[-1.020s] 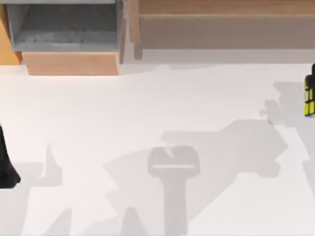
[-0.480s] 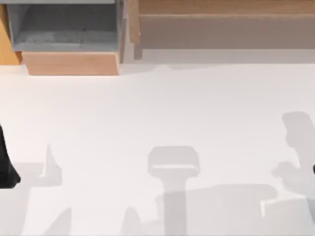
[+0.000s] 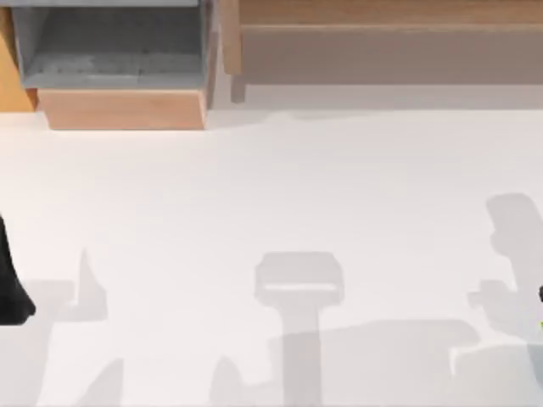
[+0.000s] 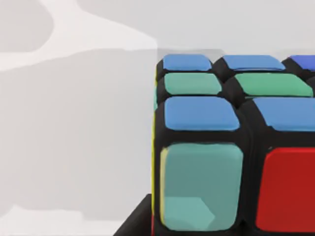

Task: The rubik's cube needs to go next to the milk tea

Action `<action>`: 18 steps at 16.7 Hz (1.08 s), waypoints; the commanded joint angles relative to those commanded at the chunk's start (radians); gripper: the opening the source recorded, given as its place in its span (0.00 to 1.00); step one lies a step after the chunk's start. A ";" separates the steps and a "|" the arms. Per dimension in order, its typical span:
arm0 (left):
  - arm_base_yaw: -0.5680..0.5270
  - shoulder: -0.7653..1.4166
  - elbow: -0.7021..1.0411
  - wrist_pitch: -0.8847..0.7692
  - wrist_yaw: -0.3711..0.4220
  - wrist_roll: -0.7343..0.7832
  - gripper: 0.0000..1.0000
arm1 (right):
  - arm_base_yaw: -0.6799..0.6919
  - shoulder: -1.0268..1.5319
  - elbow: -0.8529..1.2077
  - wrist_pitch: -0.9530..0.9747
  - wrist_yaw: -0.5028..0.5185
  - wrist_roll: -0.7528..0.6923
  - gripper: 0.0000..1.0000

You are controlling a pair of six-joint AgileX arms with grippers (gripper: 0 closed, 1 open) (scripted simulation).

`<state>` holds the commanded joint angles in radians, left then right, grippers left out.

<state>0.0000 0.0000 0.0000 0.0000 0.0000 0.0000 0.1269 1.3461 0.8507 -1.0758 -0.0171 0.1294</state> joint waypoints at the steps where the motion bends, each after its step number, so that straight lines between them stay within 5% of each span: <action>1: 0.000 0.000 0.000 0.000 0.000 0.000 1.00 | 0.003 -0.003 0.001 0.004 -0.007 0.001 0.00; 18: 0.000 0.000 0.000 0.000 0.000 0.000 1.00 | 0.011 -0.012 -0.034 0.081 -0.010 0.011 0.00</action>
<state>0.0000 0.0000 0.0000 0.0000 0.0000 0.0000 0.1384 1.3341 0.8167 -0.9952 -0.0272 0.1402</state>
